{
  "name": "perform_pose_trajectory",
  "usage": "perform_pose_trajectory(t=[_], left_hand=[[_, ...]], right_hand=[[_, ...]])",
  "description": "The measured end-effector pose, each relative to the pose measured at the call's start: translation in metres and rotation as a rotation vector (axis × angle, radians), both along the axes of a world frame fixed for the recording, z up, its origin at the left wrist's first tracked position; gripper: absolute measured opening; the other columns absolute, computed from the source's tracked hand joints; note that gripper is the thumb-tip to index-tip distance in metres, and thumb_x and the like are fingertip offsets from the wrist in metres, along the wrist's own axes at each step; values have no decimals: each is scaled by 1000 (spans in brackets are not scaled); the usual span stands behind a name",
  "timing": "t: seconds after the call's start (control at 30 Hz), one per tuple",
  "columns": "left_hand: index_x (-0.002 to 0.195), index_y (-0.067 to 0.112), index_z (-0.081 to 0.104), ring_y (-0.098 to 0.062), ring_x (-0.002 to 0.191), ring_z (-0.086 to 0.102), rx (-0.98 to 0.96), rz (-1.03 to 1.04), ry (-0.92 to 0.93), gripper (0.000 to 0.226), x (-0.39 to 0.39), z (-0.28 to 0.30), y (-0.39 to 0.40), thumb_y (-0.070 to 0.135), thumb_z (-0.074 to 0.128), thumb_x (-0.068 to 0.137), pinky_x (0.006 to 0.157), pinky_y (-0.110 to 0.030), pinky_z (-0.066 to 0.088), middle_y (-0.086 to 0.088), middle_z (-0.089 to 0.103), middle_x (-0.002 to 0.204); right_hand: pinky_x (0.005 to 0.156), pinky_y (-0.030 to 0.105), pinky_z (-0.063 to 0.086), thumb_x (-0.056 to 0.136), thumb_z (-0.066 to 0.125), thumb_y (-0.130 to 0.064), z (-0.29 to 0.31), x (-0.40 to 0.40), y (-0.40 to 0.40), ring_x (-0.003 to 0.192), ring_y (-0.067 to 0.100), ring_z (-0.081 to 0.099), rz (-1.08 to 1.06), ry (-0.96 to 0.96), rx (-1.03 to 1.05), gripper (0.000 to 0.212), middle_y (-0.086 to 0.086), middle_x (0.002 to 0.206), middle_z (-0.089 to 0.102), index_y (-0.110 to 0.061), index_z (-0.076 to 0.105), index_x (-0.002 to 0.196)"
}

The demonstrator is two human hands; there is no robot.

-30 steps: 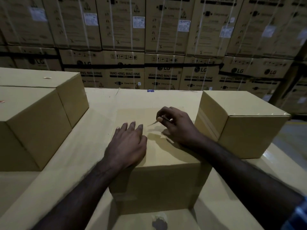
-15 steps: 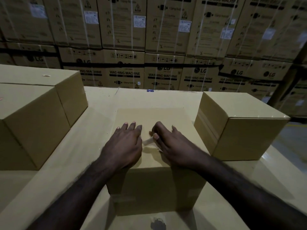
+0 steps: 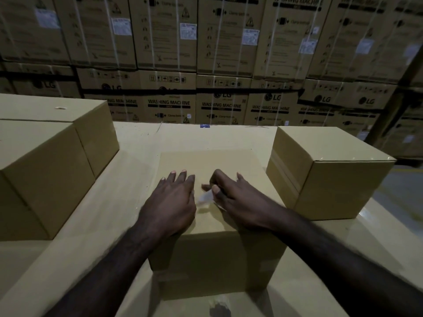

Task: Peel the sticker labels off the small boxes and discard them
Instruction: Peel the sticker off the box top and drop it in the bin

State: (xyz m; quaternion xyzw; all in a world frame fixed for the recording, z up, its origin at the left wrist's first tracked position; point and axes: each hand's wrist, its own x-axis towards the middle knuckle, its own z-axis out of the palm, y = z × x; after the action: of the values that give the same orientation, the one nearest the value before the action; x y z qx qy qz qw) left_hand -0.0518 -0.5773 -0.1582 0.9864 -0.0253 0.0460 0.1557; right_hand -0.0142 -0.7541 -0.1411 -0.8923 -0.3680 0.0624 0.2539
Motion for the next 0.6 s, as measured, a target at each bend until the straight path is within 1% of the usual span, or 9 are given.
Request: perform_pose_trajectory(t=[0.17, 0.27, 0.33, 0.37, 0.4, 0.47, 0.5, 0.57, 0.6], left_hand=[[153, 17, 20, -24, 148, 10, 27, -5, 1, 50, 4, -3, 1, 26, 25, 104, 120, -40, 12, -6, 15, 161], [153, 17, 19, -24, 148, 9, 35, -3, 5, 50, 3, -3, 1, 27, 24, 104, 120, -40, 12, -6, 14, 161], [153, 18, 18, -23, 148, 8, 33, 0, 7, 50, 2, -2, 0, 28, 24, 104, 120, -39, 11, -5, 13, 161], [153, 18, 18, -22, 148, 8, 30, 1, 9, 50, 2, -2, 0, 28, 24, 104, 120, -38, 11, -5, 13, 161], [153, 18, 18, -22, 148, 8, 30, 0, 10, 50, 1, -1, 0, 27, 25, 104, 120, -39, 11, -5, 13, 161], [153, 17, 19, -24, 148, 9, 36, -4, 6, 50, 2, -1, -1, 26, 25, 104, 120, -40, 12, -6, 14, 161], [153, 16, 19, -24, 148, 10, 36, -5, 4, 50, 2, -1, -1, 25, 25, 104, 120, -40, 13, -7, 15, 161], [153, 16, 20, -25, 148, 11, 37, 0, -3, 50, 3, -2, -1, 25, 25, 103, 120, -41, 13, -7, 16, 161], [152, 16, 21, -25, 148, 11, 40, 2, -8, 50, 3, -3, 0, 25, 25, 103, 120, -41, 14, -7, 16, 161]], right_hand=[[117, 53, 17, 106, 27, -30, 7, 11, -21, 102, 14, 60, -117, -13, 40, 12, -1, 125, 64, -28, 39, 104], [115, 54, 23, 106, 28, -31, 7, 13, -4, 106, 19, 60, -105, 5, 60, 14, 2, 123, 63, -26, 41, 109], [113, 47, 25, 105, 28, -33, 5, 8, 0, 108, 19, 59, -43, 27, 52, 14, 1, 126, 63, -28, 41, 109], [108, 44, 30, 104, 28, -36, 4, 6, -3, 106, 18, 59, -20, 36, 46, 13, 0, 124, 63, -31, 40, 107], [99, 39, 37, 104, 29, -37, 4, 4, -10, 101, 16, 58, -16, 47, 44, 12, -2, 117, 64, -33, 41, 105], [77, 36, 46, 105, 32, -34, 8, 6, -23, 87, 14, 57, -57, 60, 70, 12, -4, 100, 61, -30, 44, 103], [71, 40, 49, 105, 33, -32, 10, 10, -27, 84, 17, 58, -94, 52, 81, 13, -2, 96, 61, -28, 45, 103], [76, 50, 54, 105, 33, -32, 13, 16, -24, 84, 22, 61, -137, 23, 87, 14, 0, 97, 63, -25, 46, 106], [78, 51, 54, 105, 33, -32, 14, 17, -18, 86, 23, 62, -135, 23, 95, 15, 0, 100, 63, -24, 46, 108]])
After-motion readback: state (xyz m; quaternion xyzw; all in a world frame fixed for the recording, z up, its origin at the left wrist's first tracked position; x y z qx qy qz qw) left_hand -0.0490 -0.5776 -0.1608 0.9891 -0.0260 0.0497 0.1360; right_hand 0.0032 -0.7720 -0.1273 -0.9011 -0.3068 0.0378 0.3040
